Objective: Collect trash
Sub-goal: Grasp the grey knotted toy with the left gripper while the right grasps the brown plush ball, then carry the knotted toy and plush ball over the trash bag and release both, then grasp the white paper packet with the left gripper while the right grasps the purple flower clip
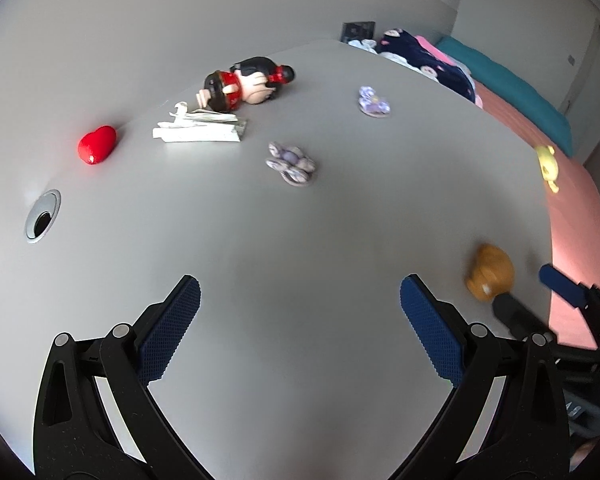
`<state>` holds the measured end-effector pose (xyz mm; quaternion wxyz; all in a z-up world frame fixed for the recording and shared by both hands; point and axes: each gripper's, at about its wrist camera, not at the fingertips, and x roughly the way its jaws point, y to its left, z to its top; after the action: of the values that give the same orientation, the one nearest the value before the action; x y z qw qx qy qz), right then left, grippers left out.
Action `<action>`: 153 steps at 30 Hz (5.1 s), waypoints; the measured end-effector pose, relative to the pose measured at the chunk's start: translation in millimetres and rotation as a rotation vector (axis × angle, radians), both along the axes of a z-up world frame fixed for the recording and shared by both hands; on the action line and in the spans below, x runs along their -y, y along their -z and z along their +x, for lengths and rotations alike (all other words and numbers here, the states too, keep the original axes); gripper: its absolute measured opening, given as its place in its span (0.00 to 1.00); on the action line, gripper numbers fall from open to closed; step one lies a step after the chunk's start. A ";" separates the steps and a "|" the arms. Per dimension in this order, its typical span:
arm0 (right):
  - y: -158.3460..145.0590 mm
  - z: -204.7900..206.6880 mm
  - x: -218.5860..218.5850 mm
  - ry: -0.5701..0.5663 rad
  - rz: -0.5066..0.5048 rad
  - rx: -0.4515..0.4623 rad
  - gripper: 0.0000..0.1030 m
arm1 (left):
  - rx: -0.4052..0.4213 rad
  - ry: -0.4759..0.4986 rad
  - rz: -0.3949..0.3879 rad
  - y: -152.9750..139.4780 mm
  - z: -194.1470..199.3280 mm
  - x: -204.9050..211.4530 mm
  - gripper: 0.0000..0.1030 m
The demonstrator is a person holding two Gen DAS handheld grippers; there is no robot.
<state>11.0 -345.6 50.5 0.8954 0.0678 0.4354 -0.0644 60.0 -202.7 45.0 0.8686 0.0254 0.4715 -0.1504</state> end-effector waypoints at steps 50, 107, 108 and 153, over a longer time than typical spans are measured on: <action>-76.1 -174.0 123.9 0.335 0.016 0.240 0.47 | 0.133 0.333 -0.070 -36.5 -127.8 157.2 0.18; -54.9 -238.1 161.6 0.458 -0.014 0.123 0.81 | 0.075 0.499 0.019 -8.9 -195.6 212.9 0.94; -57.3 -226.0 153.0 0.429 -0.014 0.125 0.81 | 0.078 0.480 0.014 -11.8 -188.5 204.6 0.94; -33.1 162.7 13.4 -0.025 0.022 0.046 0.81 | -0.088 -0.415 -0.063 1.1 143.3 -43.0 0.94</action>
<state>173.7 -359.0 83.6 0.9051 0.0737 0.4161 -0.0466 203.3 -159.7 43.9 0.8599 -0.1061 0.4990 0.0160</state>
